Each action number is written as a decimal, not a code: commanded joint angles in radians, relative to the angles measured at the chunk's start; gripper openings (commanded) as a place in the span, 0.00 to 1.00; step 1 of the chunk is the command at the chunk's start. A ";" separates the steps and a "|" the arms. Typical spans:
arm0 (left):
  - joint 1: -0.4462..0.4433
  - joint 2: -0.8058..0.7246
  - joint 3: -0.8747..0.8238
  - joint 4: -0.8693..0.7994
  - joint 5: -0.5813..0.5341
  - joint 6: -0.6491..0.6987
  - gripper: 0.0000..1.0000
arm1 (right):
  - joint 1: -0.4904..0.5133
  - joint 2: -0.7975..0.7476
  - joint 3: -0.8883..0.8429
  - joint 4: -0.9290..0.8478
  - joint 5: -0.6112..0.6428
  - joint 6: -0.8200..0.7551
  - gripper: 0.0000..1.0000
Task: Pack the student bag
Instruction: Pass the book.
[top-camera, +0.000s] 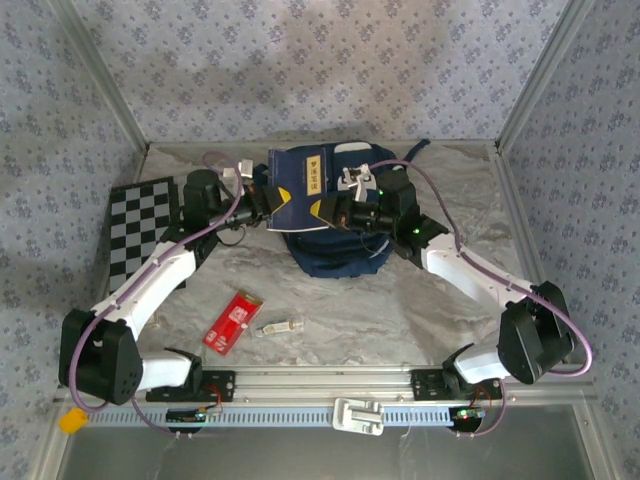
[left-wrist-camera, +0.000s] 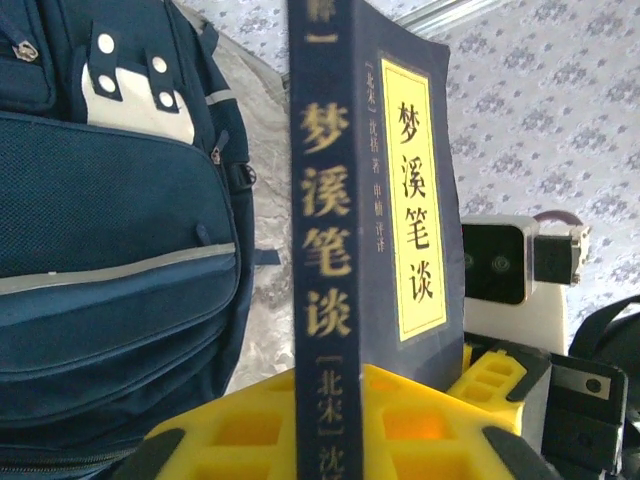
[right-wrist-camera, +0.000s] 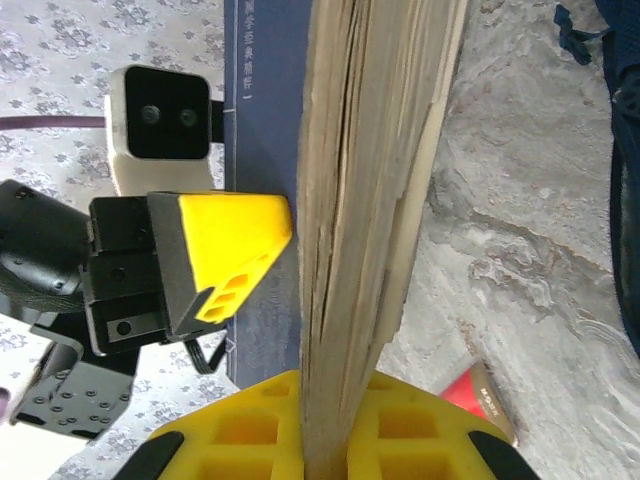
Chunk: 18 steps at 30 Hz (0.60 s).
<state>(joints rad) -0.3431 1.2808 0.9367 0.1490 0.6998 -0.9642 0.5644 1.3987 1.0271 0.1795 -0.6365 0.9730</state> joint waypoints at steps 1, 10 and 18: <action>-0.009 0.005 0.061 -0.085 -0.029 0.127 0.29 | -0.029 -0.060 0.004 -0.115 0.037 -0.092 0.00; -0.124 0.071 0.157 -0.411 -0.285 0.587 0.60 | -0.117 -0.230 -0.058 -0.455 0.165 -0.243 0.00; -0.260 0.289 0.294 -0.520 -0.382 0.912 0.67 | -0.217 -0.415 -0.142 -0.716 0.306 -0.294 0.00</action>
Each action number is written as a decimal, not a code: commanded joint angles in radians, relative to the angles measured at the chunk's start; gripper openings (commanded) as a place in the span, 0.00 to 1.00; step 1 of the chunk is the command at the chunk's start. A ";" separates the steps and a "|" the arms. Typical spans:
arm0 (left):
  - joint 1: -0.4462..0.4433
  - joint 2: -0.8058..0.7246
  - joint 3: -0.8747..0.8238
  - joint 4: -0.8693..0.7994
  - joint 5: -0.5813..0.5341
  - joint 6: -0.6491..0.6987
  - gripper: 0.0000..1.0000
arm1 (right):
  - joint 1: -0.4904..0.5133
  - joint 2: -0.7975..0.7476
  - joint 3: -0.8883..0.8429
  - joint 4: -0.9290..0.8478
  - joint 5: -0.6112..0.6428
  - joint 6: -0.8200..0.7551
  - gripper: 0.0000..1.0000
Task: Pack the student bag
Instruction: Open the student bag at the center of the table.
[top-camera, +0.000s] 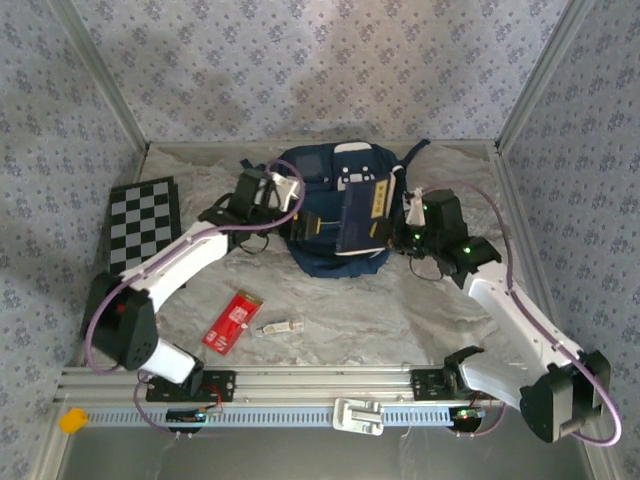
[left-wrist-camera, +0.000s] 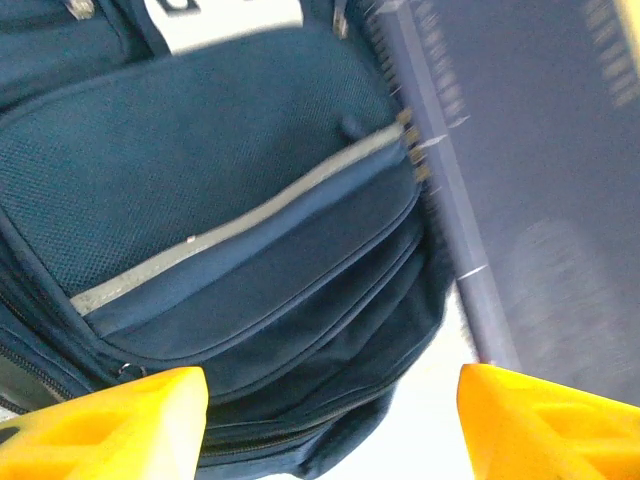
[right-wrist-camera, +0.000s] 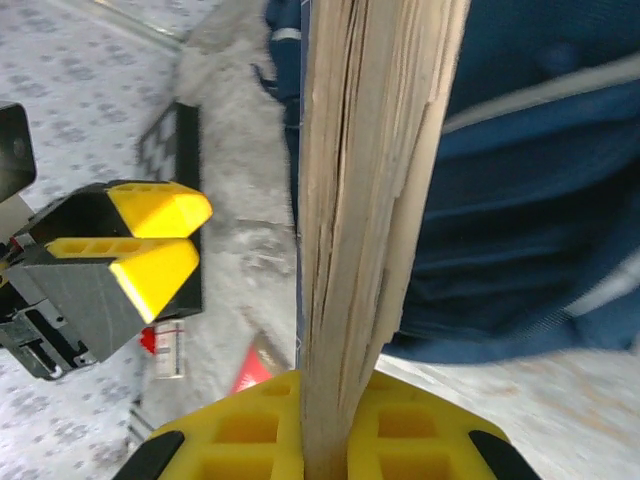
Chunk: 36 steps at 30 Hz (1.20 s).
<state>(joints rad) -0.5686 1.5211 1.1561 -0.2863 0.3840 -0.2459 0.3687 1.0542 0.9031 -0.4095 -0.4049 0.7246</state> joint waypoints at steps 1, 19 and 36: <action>-0.048 0.072 0.093 -0.092 -0.077 0.220 0.67 | -0.030 -0.091 -0.030 -0.146 0.084 -0.039 0.00; -0.249 0.476 0.416 -0.150 -0.422 0.543 0.72 | -0.176 -0.264 -0.085 -0.330 0.130 -0.021 0.00; -0.247 0.530 0.495 -0.134 -0.513 0.560 0.19 | -0.210 -0.263 -0.082 -0.328 0.072 -0.037 0.00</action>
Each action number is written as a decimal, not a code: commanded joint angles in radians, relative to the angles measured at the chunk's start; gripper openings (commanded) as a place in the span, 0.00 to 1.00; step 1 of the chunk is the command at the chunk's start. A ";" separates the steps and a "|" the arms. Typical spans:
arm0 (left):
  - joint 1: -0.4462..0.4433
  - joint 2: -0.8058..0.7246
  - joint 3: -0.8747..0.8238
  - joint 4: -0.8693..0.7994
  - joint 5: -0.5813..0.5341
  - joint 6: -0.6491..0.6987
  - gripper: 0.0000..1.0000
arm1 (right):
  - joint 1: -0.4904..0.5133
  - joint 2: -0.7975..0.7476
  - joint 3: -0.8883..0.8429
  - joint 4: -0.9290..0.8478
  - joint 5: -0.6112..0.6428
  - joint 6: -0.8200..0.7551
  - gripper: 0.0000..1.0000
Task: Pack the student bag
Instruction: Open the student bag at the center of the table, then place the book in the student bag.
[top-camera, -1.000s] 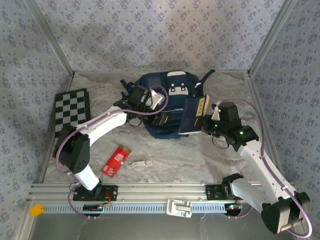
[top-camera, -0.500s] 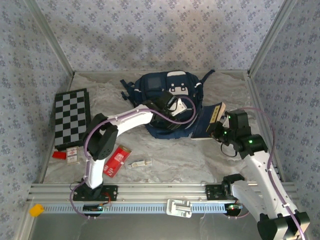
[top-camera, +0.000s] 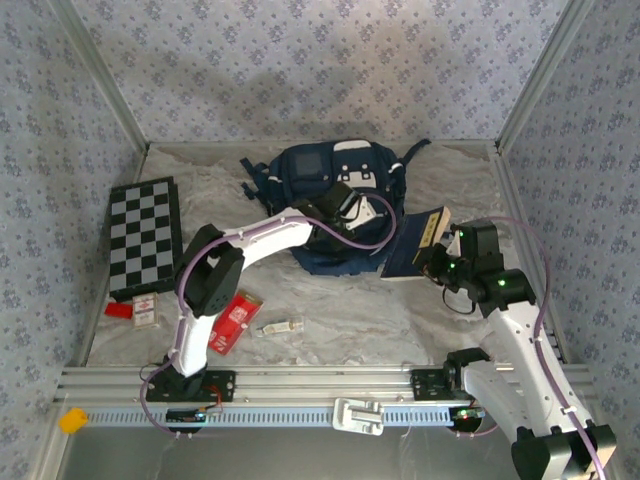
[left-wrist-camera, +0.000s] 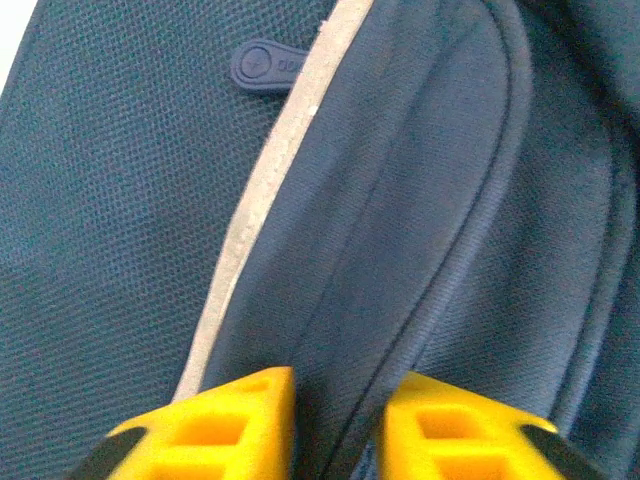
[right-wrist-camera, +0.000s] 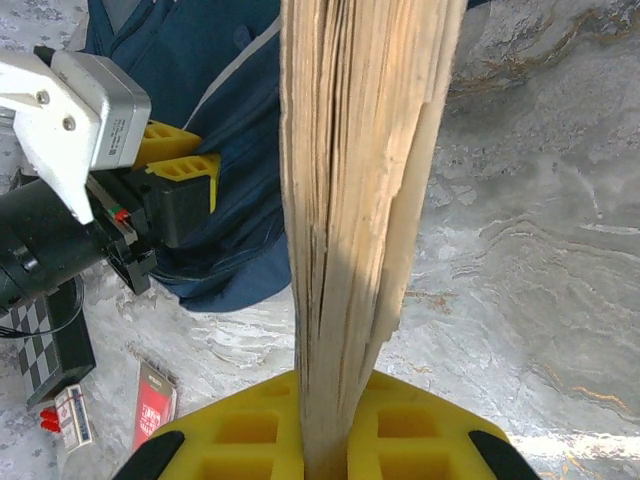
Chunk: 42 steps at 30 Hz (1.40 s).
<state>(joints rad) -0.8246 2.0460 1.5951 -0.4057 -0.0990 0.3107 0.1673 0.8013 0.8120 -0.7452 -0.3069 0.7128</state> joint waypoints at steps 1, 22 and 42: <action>0.010 -0.005 0.060 -0.019 -0.027 0.004 0.15 | -0.011 -0.012 0.017 -0.002 -0.027 -0.029 0.00; 0.066 -0.179 0.340 -0.139 -0.068 -0.128 0.00 | 0.098 0.150 0.028 0.229 -0.125 0.027 0.00; 0.111 -0.232 0.349 -0.134 0.032 -0.232 0.00 | 0.245 0.854 0.160 0.982 -0.074 0.141 0.05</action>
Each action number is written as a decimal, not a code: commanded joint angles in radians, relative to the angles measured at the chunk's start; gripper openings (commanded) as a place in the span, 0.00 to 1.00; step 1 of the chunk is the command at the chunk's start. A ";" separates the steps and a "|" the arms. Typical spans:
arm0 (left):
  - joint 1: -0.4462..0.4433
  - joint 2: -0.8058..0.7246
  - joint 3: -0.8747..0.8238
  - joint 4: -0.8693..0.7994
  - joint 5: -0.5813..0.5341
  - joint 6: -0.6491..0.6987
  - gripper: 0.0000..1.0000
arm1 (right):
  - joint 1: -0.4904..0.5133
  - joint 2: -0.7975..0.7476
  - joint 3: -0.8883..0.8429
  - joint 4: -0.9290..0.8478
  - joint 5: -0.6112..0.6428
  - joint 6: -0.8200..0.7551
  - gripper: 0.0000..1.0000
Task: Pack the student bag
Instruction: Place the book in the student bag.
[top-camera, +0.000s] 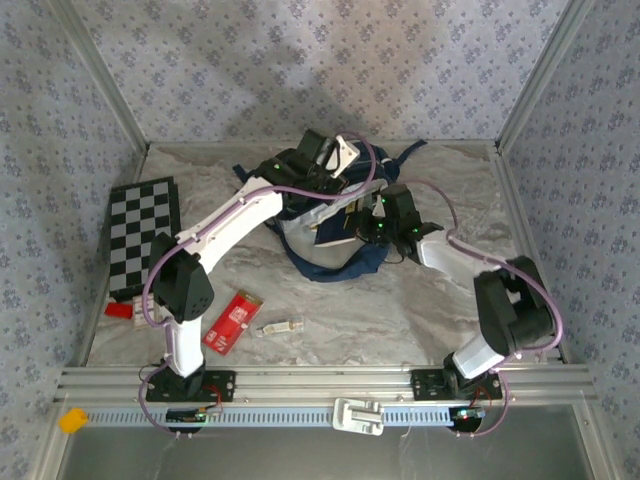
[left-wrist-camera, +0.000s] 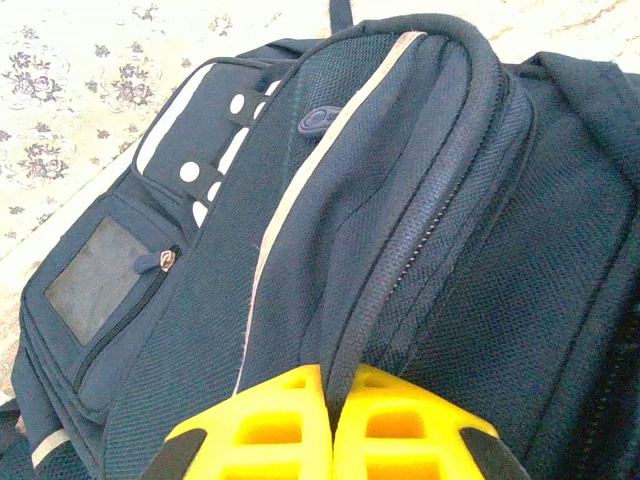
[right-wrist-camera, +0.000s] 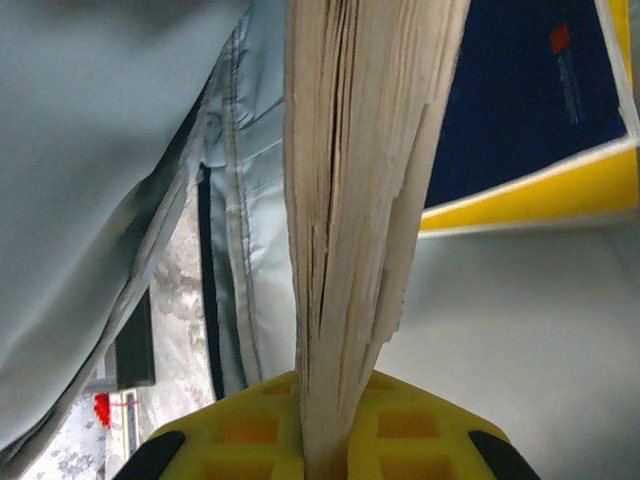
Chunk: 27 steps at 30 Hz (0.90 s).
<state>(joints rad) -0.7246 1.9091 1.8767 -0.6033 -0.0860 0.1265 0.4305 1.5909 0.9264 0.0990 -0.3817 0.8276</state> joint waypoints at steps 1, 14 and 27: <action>0.016 -0.092 0.068 0.062 0.028 -0.055 0.00 | -0.024 0.098 0.057 0.160 0.000 0.022 0.07; 0.033 -0.099 0.057 0.065 0.068 -0.067 0.00 | 0.032 0.043 0.054 -0.129 0.250 -0.064 0.56; 0.035 -0.094 0.066 0.066 0.096 -0.082 0.00 | 0.169 0.109 0.085 -0.214 0.359 -0.042 0.33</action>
<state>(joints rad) -0.6952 1.9053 1.8771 -0.6060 -0.0143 0.0769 0.5964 1.6451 0.9882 -0.1211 -0.0475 0.7883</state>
